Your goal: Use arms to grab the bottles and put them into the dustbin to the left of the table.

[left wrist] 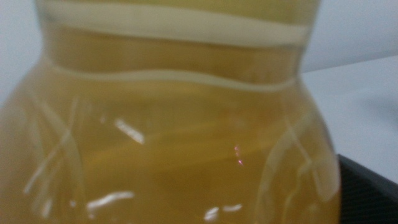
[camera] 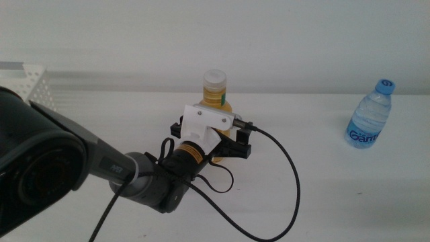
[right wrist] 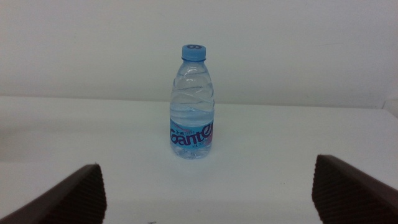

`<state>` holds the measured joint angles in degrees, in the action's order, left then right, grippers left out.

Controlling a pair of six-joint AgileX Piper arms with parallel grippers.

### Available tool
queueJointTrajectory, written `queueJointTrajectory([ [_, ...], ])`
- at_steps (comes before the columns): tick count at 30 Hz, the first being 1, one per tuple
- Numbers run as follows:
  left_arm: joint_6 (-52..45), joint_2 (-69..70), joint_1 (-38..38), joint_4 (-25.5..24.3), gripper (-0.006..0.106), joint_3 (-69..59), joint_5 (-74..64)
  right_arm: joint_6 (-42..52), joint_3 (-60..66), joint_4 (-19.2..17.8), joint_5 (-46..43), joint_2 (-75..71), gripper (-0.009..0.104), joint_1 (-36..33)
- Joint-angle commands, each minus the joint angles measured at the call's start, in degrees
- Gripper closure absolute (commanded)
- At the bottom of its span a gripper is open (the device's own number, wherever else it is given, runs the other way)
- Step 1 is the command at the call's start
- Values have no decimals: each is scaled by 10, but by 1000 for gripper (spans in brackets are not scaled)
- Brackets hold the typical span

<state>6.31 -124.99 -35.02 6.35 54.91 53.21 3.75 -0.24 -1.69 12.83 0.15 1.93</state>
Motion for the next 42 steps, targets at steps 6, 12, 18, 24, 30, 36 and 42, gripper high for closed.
queueJointTrajectory([
  [6,-4,-7,1,-3,7,5,-4,2,24,-2,-3,-22,7,4],
  [12,-17,-7,10,-2,14,5,-4,2,24,-2,-3,-22,7,4],
  [18,-17,-7,29,-34,65,9,-23,2,24,-2,-3,-22,7,4],
  [24,-17,7,32,-32,102,-5,8,2,24,-2,-3,-22,7,4],
  [30,-50,94,30,-12,102,-73,-44,2,24,-2,-3,-22,7,4],
  [36,-63,215,30,19,102,-134,-143,2,24,-2,-3,-22,7,4],
  [42,-122,333,32,48,102,-138,-342,2,24,-2,-3,-22,7,4],
])
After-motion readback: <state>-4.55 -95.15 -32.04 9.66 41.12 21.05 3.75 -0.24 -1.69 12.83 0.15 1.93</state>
